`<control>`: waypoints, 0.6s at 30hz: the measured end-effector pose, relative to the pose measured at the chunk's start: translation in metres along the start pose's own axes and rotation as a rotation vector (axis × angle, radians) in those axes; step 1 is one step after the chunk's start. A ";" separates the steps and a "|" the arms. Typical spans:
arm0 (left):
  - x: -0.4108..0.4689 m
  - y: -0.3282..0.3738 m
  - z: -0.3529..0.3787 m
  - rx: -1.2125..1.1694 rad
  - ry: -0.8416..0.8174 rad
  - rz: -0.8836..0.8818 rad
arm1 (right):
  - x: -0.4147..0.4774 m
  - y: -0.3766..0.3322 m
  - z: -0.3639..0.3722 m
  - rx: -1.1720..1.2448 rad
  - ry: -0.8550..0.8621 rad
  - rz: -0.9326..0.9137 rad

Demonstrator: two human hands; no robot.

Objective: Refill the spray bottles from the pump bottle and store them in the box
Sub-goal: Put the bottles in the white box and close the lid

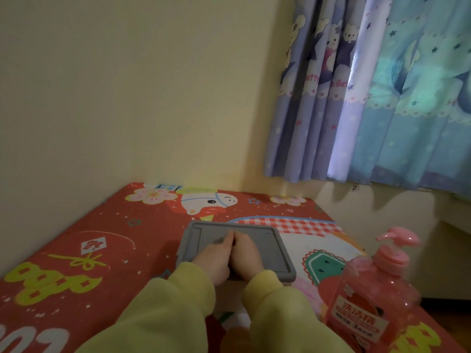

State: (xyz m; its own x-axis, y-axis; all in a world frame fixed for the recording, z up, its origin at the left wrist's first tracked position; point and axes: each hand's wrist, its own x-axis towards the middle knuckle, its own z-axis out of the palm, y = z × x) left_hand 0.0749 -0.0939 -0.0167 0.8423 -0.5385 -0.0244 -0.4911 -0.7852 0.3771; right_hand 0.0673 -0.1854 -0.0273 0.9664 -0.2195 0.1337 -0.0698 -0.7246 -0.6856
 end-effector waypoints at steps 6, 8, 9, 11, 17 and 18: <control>-0.003 0.004 -0.001 0.021 -0.014 0.042 | -0.001 0.012 -0.017 -0.173 0.033 -0.028; -0.003 0.005 -0.001 0.055 -0.010 0.086 | -0.005 0.025 -0.034 -0.395 0.093 -0.027; -0.003 0.004 -0.001 0.082 -0.012 0.096 | -0.008 0.030 -0.042 -0.466 0.109 -0.013; -0.002 0.006 0.001 0.132 -0.027 0.105 | -0.014 0.045 -0.053 -0.492 0.079 0.057; -0.003 0.008 0.003 0.191 -0.108 0.095 | -0.019 0.064 -0.046 -0.341 0.044 0.079; -0.004 0.010 0.003 0.228 -0.117 0.088 | -0.020 0.063 -0.045 -0.336 0.053 0.074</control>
State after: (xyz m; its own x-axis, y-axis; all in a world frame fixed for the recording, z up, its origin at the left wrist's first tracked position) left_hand 0.0659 -0.1006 -0.0159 0.7690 -0.6292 -0.1128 -0.6100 -0.7751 0.1650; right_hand 0.0320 -0.2566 -0.0409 0.9422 -0.3064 0.1352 -0.2252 -0.8784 -0.4216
